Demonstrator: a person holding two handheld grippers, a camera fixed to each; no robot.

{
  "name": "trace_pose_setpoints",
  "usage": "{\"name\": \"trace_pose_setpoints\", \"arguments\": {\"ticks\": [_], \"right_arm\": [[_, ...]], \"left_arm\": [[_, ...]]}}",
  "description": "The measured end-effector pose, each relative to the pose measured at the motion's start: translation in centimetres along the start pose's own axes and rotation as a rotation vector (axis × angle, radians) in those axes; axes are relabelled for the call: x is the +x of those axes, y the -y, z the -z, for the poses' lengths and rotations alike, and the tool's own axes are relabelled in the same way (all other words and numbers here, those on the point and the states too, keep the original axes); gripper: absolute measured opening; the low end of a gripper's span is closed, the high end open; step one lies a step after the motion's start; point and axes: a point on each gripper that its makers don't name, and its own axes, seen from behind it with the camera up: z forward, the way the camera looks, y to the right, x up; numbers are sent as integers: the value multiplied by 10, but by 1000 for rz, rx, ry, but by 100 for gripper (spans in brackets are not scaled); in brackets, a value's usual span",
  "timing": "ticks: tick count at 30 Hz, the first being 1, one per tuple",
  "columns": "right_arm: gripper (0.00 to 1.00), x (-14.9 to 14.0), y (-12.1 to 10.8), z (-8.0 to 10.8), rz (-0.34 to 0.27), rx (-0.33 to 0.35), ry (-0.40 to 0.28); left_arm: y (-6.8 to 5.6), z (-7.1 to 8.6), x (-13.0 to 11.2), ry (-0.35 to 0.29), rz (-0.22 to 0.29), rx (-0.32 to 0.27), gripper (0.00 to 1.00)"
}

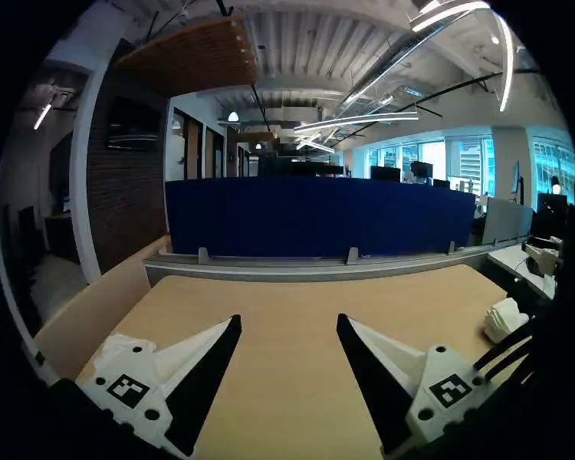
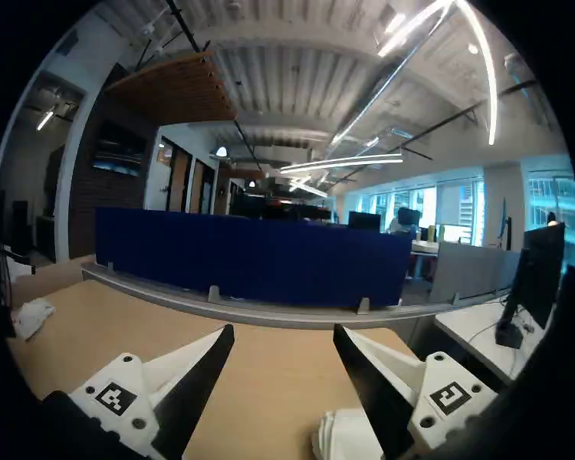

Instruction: Fold towel

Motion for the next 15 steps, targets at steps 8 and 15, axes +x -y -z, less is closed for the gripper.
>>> {"name": "trace_pose_setpoints", "arguments": {"ticks": [8,15], "right_arm": [[100,3,16,2,-16,-3,4],[100,5,24,3,-13,-6,4]], "left_arm": [[0,-2,3,-37,17,-10,92],[-1,-4,-5,-52,27,-28,92]]}}
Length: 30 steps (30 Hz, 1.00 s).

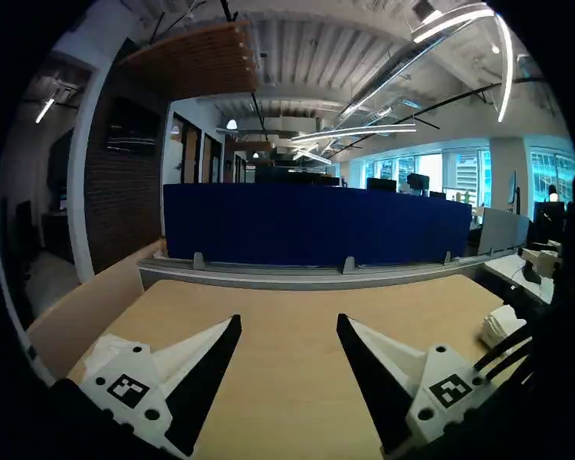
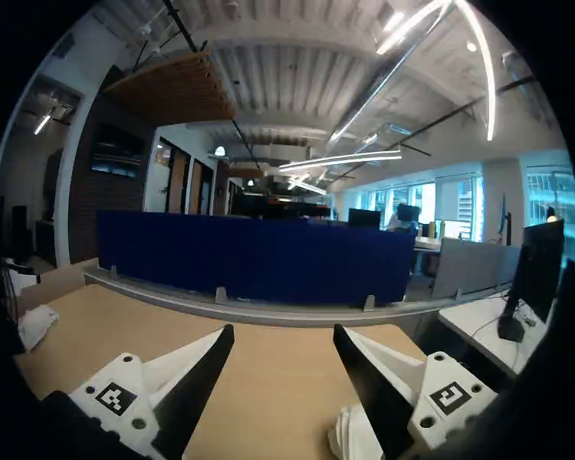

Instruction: Fold towel

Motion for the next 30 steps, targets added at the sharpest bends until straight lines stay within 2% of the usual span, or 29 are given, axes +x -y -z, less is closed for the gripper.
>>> {"name": "trace_pose_setpoints", "arguments": {"ticks": [3,8,15,21,30], "right_arm": [[100,-1,5,-1,-1,5,-9],[100,-5,16,-1,5,14,-19],[100,-22,38,2,43,52,-16],[100,-33,51,0,35,70,-14],[100,-29,62,-7,20,83,-28]], "left_arm": [[1,-2,-4,-26,-4,-2,92],[2,-7,-24,-41,-12,6,92],[3,-14,-56,-60,-26,12,92],[7,-18,-80,-70,-57,29,92],[17,-21,-96,-115,-71,49,92]]}}
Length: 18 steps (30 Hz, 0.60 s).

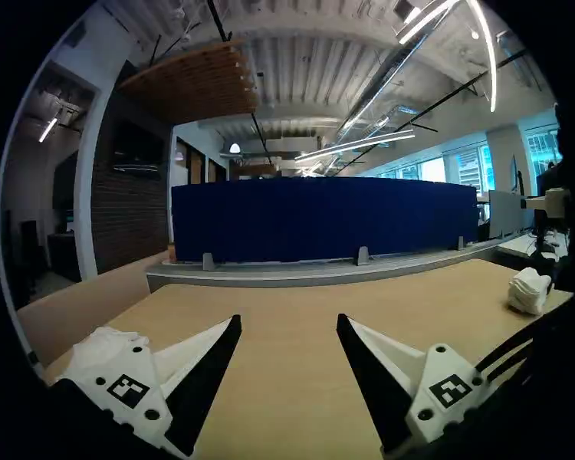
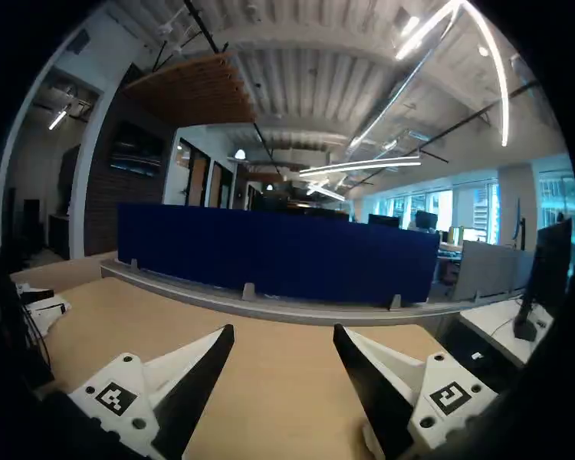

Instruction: Fold towel

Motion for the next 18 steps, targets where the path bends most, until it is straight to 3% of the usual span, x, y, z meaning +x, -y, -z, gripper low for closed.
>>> {"name": "trace_pose_setpoints", "arguments": {"ticks": [18], "right_arm": [[100,-20,-6,2,11,-19,-9]], "left_arm": [[3,-7,-40,-38,23,13,92]]}}
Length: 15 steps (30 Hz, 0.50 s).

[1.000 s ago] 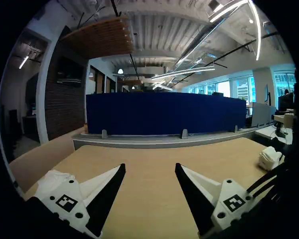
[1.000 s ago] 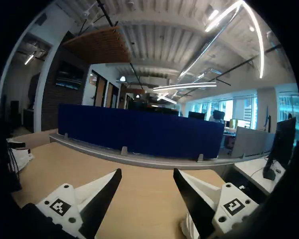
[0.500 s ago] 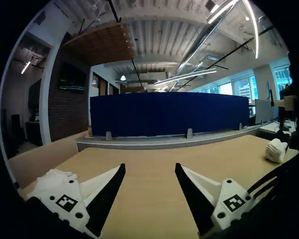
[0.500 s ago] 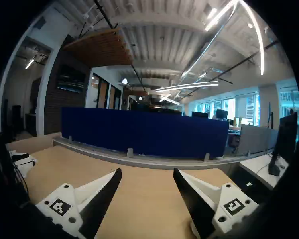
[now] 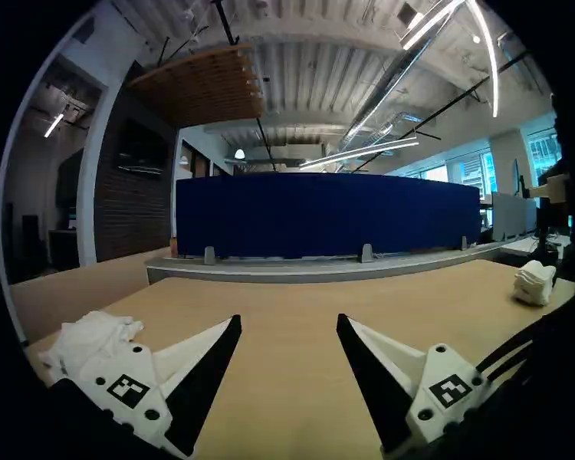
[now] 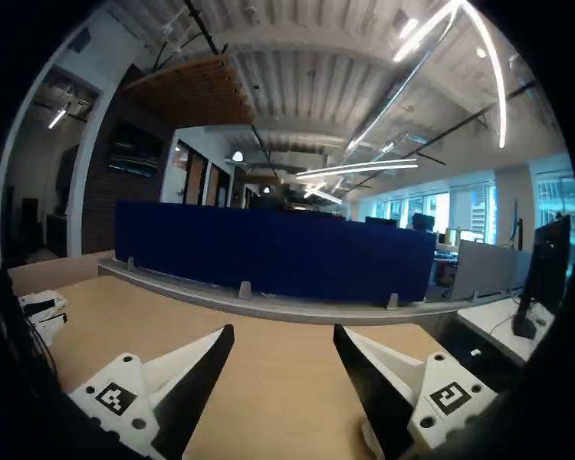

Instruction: Fold towel

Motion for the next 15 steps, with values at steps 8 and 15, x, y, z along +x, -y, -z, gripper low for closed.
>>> {"name": "trace_pose_setpoints", "arguments": {"ticks": [8,15], "right_arm": [[100,-10,-4,-2,3,-10,3],[100,-15,-6,-3,-2,-17,9]], "left_arm": [[-1,-1,-6,-8,-7,-1,92],[-2,-1,-9,-16,1,5,92]]}}
